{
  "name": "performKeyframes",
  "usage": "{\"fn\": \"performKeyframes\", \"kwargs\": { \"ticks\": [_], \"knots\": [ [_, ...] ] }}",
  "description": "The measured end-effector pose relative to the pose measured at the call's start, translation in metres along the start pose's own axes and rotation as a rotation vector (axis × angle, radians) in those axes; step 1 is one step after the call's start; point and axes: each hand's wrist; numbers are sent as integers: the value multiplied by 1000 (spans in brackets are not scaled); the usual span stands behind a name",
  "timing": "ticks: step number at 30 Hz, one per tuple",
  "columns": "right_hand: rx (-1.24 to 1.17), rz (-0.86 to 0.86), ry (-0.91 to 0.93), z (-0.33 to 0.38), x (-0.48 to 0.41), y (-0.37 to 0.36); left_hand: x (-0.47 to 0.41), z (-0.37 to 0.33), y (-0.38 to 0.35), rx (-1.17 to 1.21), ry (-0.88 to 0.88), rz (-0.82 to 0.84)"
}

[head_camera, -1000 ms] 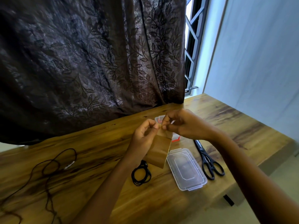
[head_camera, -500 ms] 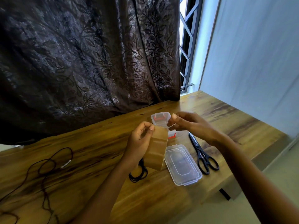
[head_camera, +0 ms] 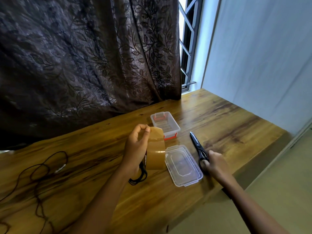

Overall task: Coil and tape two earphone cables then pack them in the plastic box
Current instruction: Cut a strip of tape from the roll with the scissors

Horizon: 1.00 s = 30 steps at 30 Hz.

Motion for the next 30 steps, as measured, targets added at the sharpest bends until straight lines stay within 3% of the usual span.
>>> {"fn": "performKeyframes", "kwargs": {
  "ticks": [6,9,13,19,22,25,30],
  "knots": [
    [74,12,3,-8,1,-8,1,-3,-1,-11,14,-4],
    [-59,-10,-118,-8,-5,-2,0,-3,0,-12,22,4],
    [-421,-57,-304,-13,-11,9,1,-6,3,-3,26,17],
    [-1372,-82,-396,20,-6,39,-2,-11,8,6,25,18],
    [-1609,-45,-300,42,-2,57,-4,-18,9,15,28,10],
    [-1545,7,-111,65,1,74,-8,-23,12,30,15,6],
    [-1343,-47,238,91,6,100,-14,-36,22,49,-5,25]
  ]
}}
Point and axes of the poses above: each hand's wrist, its own x-axis away from the middle knuckle, its own y-axis out of the back of the hand, z = x × y, and after that the axes turned 13 degrees about y, right-handed
